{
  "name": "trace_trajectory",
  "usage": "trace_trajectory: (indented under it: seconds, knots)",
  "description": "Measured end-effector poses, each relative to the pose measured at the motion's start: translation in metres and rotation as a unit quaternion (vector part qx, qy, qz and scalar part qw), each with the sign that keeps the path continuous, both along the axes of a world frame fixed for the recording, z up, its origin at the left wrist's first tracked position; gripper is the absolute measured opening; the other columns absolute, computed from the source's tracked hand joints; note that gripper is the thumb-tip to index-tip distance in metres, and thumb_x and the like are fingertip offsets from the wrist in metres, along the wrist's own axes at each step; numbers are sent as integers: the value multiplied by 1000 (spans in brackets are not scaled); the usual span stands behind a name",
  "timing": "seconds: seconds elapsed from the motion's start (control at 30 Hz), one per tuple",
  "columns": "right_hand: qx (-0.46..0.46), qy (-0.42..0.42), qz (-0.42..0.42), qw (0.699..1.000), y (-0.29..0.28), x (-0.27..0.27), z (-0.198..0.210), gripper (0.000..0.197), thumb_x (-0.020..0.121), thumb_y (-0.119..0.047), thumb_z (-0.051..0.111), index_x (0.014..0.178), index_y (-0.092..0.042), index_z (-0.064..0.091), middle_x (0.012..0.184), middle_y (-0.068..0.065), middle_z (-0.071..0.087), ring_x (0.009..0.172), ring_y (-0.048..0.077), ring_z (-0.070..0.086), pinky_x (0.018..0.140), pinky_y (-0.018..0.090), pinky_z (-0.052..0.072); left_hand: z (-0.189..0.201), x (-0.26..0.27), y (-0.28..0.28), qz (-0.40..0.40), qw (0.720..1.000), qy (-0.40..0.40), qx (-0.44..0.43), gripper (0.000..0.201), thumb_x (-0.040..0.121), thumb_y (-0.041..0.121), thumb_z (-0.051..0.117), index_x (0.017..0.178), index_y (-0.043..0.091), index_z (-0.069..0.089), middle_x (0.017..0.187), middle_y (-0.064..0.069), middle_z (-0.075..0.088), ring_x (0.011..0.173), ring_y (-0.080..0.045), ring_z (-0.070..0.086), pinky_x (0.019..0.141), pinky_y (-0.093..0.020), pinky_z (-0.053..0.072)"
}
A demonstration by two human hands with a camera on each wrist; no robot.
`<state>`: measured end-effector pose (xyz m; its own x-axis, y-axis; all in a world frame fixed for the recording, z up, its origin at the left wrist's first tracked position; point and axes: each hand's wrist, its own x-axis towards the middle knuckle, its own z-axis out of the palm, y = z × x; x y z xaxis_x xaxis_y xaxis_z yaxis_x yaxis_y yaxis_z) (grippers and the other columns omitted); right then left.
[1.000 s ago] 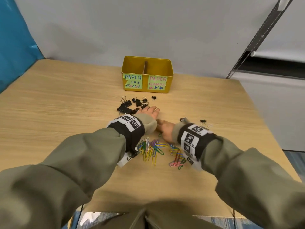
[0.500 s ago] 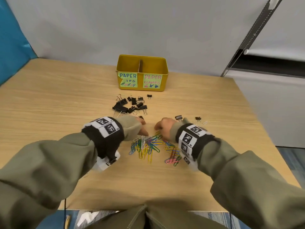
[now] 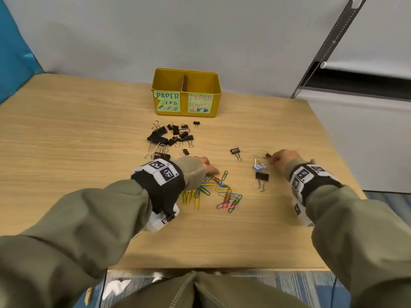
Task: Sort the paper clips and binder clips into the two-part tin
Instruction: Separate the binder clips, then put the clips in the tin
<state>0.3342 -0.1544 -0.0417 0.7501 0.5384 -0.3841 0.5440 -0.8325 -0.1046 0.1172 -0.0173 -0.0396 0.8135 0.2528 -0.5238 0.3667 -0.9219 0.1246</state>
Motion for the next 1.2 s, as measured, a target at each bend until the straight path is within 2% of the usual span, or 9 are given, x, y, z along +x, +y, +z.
trace_trajectory:
  seconds: [0.2, 0.37, 0.47, 0.57, 0.67, 0.8, 0.93, 1.0, 1.2]
  knots:
    - [-127, -34, 50, 990, -17, -24, 4, 27, 92, -20, 41, 105, -16, 64, 112, 6, 63, 111, 26, 56, 111, 56, 21, -4, 0, -1, -19, 999, 21, 44, 59, 95, 11, 46, 145, 37, 28, 149, -4, 32, 134, -30, 38, 110, -40, 36]
    - [-119, 69, 115, 984, -8, -65, 2, 11, 74, -14, 60, 68, -18, 68, 55, -5, 69, 75, 21, 66, 98, 48, 47, -6, -4, -4, -11, 999, 7, 53, 57, 95, 12, 46, 144, 37, 32, 145, -6, 35, 129, -30, 41, 108, -38, 38]
    - [-18, 182, 119, 976, 11, -103, -6, 9, 82, -7, 63, 77, -13, 68, 65, 4, 68, 62, 19, 62, 76, 37, 59, -7, -10, -5, -5, 999, -27, 39, 55, 93, 13, 47, 142, 35, 36, 142, -7, 39, 126, -29, 46, 106, -38, 39]
    - [35, 219, 116, 968, 30, -120, -3, 11, 84, -5, 63, 75, -11, 65, 66, 8, 63, 53, 16, 56, 56, 28, 54, -4, -24, 2, 16, 998, -53, 39, 61, 90, 10, 50, 144, 34, 33, 136, -9, 44, 121, -28, 50, 102, -38, 44]
    - [-17, 170, 160, 972, 34, -113, 7, 12, 75, -13, 74, 75, -11, 63, 69, 9, 67, 58, 21, 59, 62, 35, 57, -1, -42, 15, 99, 994, -46, 33, 68, 85, 1, 55, 143, 26, 32, 135, -11, 41, 119, -30, 51, 99, -35, 46]
    - [-84, 121, 223, 964, 38, -123, 0, 22, 69, -21, 78, 70, -20, 57, 69, 2, 69, 52, 14, 61, 50, 24, 54, -7, -59, 8, 156, 986, -31, 42, 67, 80, 8, 65, 138, 16, 34, 131, -13, 47, 107, -28, 58, 91, -35, 53]
    - [-30, 155, 202, 967, 51, -138, -12, 20, 71, -28, 75, 80, -17, 62, 82, 6, 78, 57, 15, 65, 63, 24, 46, -9, -61, 2, 162, 984, -68, -16, 68, 78, 12, 68, 138, 13, 36, 131, -11, 50, 112, -26, 56, 96, -32, 49]
    - [-18, 154, 206, 966, 47, -134, -5, 32, 68, -34, 77, 88, -19, 56, 87, 5, 75, 67, 20, 66, 70, 35, 50, -6, -65, 2, 197, 976, -87, -45, 74, 76, 21, 73, 139, 13, 34, 133, -11, 49, 113, -26, 55, 97, -34, 49]
    - [-97, 41, 285, 953, 27, -145, -11, 115, 36, -57, 82, 130, -45, 18, 128, 1, 37, 110, 27, 57, 104, 53, 37, -12, -64, -23, 287, 956, -43, -48, 111, 54, 60, 78, 142, 15, 26, 136, -10, 38, 125, -28, 45, 104, -42, 43]
